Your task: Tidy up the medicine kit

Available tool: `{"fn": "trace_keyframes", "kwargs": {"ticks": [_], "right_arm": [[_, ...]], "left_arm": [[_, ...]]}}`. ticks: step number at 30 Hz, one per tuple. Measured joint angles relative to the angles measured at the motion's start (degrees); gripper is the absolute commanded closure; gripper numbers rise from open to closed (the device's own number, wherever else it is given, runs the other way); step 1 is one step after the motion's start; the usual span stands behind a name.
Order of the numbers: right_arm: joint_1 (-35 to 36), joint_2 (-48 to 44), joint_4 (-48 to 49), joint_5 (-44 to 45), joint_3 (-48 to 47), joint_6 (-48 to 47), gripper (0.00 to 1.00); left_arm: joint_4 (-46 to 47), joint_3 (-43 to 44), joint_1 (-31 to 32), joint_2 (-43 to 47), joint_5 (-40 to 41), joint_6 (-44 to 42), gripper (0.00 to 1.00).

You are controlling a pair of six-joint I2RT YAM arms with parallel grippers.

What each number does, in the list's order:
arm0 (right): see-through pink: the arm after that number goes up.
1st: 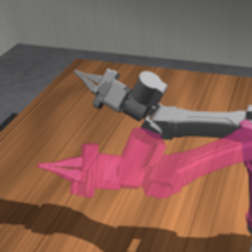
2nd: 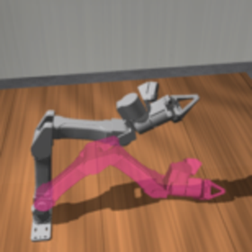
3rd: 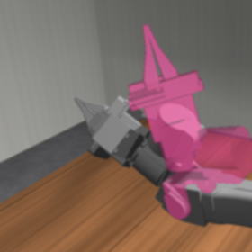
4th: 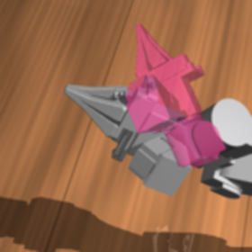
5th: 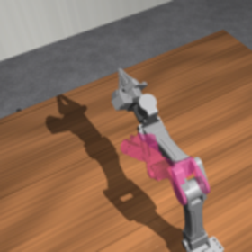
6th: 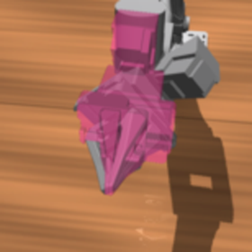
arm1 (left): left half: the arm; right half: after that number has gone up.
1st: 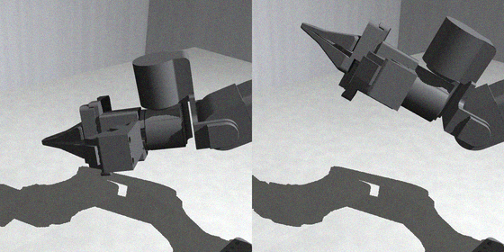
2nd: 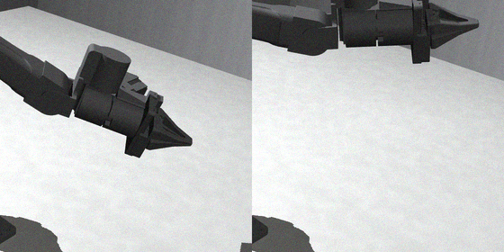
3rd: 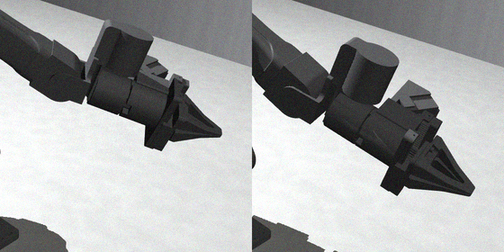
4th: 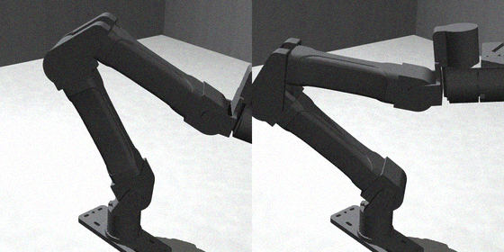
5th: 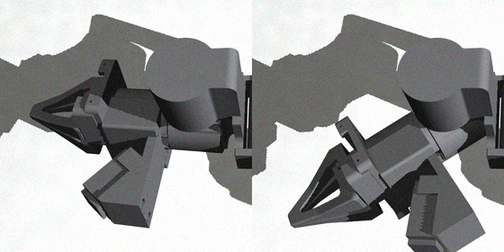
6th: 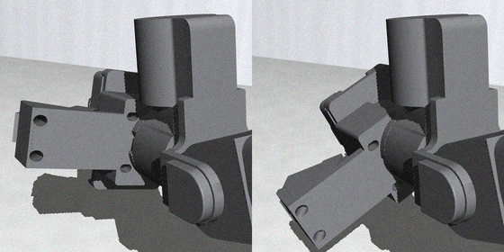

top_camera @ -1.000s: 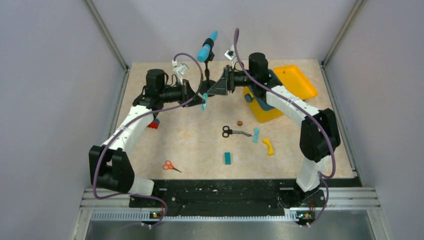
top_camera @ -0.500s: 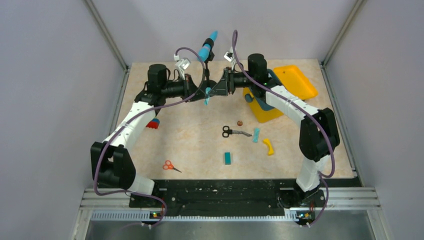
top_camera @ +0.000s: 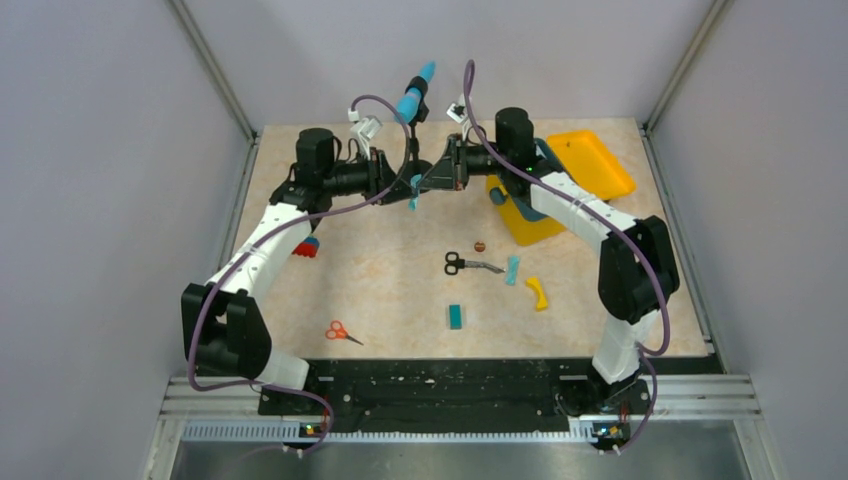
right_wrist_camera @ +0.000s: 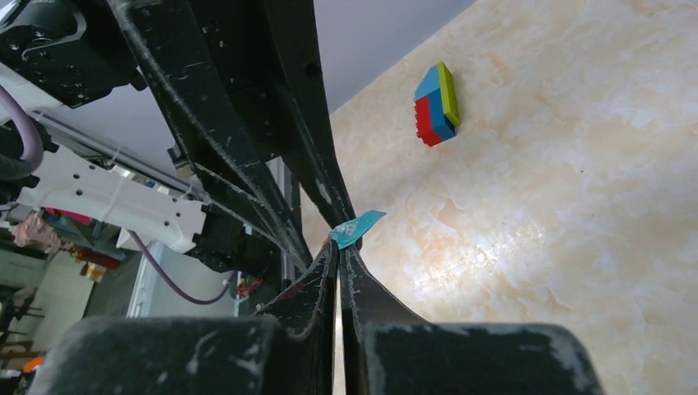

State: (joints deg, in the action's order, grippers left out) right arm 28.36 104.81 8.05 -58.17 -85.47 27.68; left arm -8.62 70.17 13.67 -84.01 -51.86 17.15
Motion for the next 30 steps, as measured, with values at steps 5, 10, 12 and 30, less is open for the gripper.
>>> {"fn": "trace_keyframes", "kwargs": {"ticks": [5,10,12,30], "right_arm": [[0.0,0.0,0.1,1.2,1.7,-1.1,1.0],[-0.7,-0.8,-3.9,2.7,3.8,-5.2,1.0],[-1.6,-1.8,-7.4,3.2,4.4,-7.8,1.0],[-21.7,-5.8,-59.3,37.5,-16.3,-57.6,1.0]], "left_arm": [[-1.1,0.0,0.4,0.0,1.0,-1.3,0.45],[-4.0,0.0,0.4,0.5,2.1,-4.0,0.4],[-6.3,-0.1,0.3,1.5,2.4,-5.9,0.36],[-17.3,-5.7,0.3,8.7,11.5,-19.3,0.32]]}}
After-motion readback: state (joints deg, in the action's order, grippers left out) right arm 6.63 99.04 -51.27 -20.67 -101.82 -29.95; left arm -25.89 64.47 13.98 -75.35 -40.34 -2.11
